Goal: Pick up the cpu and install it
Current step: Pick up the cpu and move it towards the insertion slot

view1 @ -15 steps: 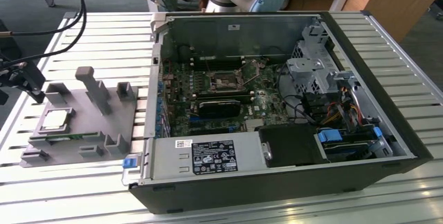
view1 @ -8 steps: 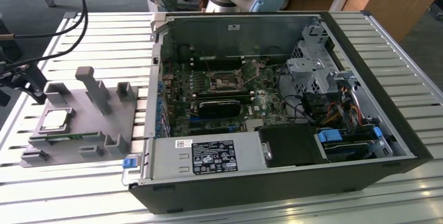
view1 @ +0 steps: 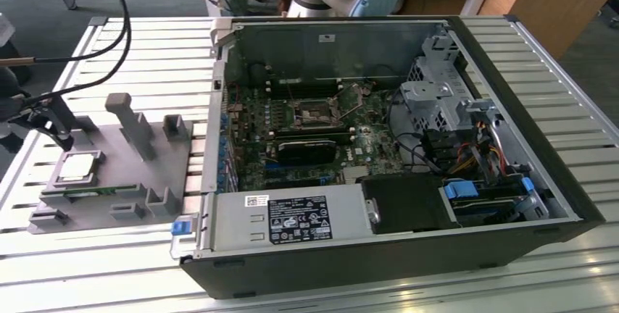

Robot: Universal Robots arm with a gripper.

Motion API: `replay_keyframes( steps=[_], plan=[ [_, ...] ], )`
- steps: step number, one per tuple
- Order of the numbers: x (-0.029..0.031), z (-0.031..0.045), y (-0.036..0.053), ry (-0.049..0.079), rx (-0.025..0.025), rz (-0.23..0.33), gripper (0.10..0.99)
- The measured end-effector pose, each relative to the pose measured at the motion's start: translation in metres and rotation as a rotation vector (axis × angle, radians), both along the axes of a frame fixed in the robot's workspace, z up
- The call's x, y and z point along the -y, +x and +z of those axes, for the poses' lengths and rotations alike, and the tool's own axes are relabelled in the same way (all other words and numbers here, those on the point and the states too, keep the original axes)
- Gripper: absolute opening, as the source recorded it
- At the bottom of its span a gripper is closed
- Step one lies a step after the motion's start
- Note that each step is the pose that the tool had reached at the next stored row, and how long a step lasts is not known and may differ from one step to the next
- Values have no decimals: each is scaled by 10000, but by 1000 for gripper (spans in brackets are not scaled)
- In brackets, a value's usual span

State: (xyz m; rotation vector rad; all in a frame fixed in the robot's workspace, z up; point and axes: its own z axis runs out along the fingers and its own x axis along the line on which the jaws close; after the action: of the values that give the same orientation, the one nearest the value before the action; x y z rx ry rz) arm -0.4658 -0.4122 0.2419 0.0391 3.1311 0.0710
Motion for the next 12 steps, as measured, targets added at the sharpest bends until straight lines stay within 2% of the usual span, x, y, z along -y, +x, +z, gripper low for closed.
replay_keyframes(
  steps=[3,12],
  plan=[
    [0,-44,0,0,1,371,761],
    [0,-126,25,2,-38,383,761]
  ],
)
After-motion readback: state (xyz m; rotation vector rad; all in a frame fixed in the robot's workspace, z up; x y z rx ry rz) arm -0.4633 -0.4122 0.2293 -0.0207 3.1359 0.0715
